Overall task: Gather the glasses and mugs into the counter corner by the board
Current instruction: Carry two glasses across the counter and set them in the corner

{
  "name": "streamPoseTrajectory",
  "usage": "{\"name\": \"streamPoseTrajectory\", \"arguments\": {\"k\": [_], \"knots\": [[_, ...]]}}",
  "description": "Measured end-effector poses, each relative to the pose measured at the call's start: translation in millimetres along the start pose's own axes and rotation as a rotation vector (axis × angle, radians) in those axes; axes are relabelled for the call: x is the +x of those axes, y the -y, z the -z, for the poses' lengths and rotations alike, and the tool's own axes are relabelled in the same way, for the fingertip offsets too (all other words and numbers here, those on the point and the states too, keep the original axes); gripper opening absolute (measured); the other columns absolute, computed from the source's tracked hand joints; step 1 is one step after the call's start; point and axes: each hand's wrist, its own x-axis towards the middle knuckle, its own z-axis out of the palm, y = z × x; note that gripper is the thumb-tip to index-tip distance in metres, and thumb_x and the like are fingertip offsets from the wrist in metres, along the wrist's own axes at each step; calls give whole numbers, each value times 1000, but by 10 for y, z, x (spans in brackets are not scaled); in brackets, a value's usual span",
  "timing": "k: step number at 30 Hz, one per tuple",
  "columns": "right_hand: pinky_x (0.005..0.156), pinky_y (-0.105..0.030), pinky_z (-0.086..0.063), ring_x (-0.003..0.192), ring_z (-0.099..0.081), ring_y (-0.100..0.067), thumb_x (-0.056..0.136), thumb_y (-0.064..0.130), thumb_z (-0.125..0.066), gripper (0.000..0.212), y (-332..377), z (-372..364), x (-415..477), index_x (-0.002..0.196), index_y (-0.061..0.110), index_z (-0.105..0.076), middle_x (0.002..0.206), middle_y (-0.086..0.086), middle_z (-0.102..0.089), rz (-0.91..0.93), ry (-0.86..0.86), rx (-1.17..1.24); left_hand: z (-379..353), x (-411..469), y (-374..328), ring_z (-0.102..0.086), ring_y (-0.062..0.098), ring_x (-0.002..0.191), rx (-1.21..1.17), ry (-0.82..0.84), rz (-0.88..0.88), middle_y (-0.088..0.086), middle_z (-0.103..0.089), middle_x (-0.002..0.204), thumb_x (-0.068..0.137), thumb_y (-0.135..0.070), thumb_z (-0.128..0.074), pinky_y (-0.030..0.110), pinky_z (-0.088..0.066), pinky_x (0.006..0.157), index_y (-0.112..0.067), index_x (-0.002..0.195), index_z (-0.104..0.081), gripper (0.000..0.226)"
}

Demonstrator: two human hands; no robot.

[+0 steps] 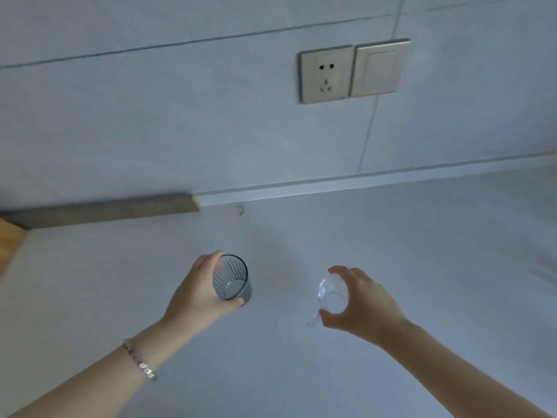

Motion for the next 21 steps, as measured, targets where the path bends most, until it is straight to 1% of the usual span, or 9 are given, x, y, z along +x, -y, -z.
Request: {"name": "streamPoseTrajectory", "arguments": {"k": [1, 3, 8, 11, 14, 16, 18, 21], "knots": [[90, -27, -46, 114, -55, -18, 69, 50, -70, 78, 247, -114, 42, 137, 33, -34, 131, 6, -49, 28, 21, -15, 164, -60, 275, -49, 17, 119, -12, -27, 34, 2, -49, 129, 57, -24, -86, 22, -34, 95, -14, 133, -43, 89], [92, -27, -47, 114, -55, -18, 69, 50, -69, 78, 755, -371, 140, 136, 33, -35, 130, 5, -50, 81, 46, -43, 492, -175, 839, -48, 17, 119, -24, -62, 82, 2, -48, 129, 61, -16, -84, 22, -34, 94, -14, 134, -42, 83], [90, -27, -47, 111, -57, -18, 68, 50, -71, 78, 2019, -1112, 375, 136, 33, -36, 128, 5, -51, 148, 79, -89, 1292, -323, 2182, -49, 17, 121, -51, -107, 172, 4, -47, 129, 61, -13, -82, 20, -34, 94, -13, 135, -41, 84], [90, -27, -47, 110, -57, -17, 66, 49, -72, 77, 2709, -1530, 538, 134, 33, -38, 127, 5, -53, 169, 83, -82, 1791, -297, 2845, -47, 18, 124, -51, -147, 204, 4, -46, 132, 62, -11, -81, 20, -33, 93, -14, 136, -39, 85], [91, -27, -47, 110, -56, -17, 66, 48, -73, 79, 3265, -1866, 664, 135, 32, -37, 127, 5, -53, 183, 109, -90, 2226, -209, 3390, -47, 22, 125, -42, -218, 242, 9, -47, 131, 61, -8, -81, 23, -33, 96, -12, 135, -41, 84], [91, -26, -46, 112, -55, -16, 66, 49, -72, 83, 3553, -2055, 746, 137, 31, -32, 129, 6, -52, 183, 119, -101, 2470, -65, 3675, -46, 26, 125, -43, -267, 260, 12, -47, 131, 60, -7, -81, 29, -36, 101, -10, 133, -42, 83], [92, -26, -46, 114, -55, -17, 66, 48, -72, 86, 3792, -2224, 849, 138, 28, -29, 131, 6, -50, 172, 129, -97, 2677, 154, 3895, -45, 29, 126, -33, -306, 260, 14, -47, 132, 60, -8, -81, 34, -37, 104, -9, 133, -41, 83], [90, -23, -44, 113, -55, -17, 66, 46, -73, 84, 4065, -2422, 1036, 136, 23, -32, 131, 5, -50, 145, 152, -95, 2890, 554, 4126, -44, 30, 126, -68, -356, 288, 14, -47, 135, 60, -7, -81, 37, -37, 104, -7, 133, -38, 85]]}}
